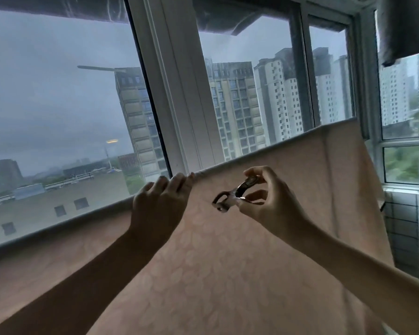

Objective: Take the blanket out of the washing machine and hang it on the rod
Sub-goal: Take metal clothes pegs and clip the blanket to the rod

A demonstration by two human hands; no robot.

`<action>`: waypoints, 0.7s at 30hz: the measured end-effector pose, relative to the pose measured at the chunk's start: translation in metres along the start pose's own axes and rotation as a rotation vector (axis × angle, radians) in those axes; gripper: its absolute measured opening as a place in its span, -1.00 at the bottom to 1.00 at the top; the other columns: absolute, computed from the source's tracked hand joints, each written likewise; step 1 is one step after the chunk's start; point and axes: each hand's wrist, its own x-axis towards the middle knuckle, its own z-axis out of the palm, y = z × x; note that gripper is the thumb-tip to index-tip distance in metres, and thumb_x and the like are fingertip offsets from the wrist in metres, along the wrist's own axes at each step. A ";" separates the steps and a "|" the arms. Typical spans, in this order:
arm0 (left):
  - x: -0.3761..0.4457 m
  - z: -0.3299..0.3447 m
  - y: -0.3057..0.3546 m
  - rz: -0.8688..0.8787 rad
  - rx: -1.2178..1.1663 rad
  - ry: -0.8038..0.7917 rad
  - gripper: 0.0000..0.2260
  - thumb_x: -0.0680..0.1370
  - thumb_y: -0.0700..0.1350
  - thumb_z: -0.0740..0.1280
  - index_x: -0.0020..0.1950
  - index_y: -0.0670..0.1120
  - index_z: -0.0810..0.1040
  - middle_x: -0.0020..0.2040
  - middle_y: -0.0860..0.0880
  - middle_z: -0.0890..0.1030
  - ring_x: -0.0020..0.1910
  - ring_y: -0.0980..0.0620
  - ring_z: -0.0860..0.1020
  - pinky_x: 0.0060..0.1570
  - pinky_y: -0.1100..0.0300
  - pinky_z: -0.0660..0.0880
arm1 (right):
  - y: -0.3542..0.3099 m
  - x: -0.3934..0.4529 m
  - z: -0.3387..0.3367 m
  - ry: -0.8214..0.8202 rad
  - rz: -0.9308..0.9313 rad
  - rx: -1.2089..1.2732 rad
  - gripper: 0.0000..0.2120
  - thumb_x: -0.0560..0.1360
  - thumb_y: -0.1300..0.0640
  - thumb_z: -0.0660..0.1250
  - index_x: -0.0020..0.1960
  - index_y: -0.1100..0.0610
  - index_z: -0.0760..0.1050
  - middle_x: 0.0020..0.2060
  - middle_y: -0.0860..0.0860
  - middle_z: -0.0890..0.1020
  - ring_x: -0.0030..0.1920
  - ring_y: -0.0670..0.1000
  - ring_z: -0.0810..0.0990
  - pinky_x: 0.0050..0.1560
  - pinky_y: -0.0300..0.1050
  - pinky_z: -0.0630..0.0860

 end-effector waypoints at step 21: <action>0.077 0.064 0.084 0.034 0.028 -0.111 -0.61 0.42 -0.31 0.41 0.25 -0.21 0.55 0.09 -0.16 0.66 -0.22 -0.13 0.66 -0.34 0.06 0.58 | 0.077 0.026 -0.091 -0.015 0.019 0.046 -0.48 0.35 0.30 0.51 0.19 -0.01 0.38 -0.02 -0.18 0.56 -0.14 -0.19 0.66 -0.12 -0.28 0.58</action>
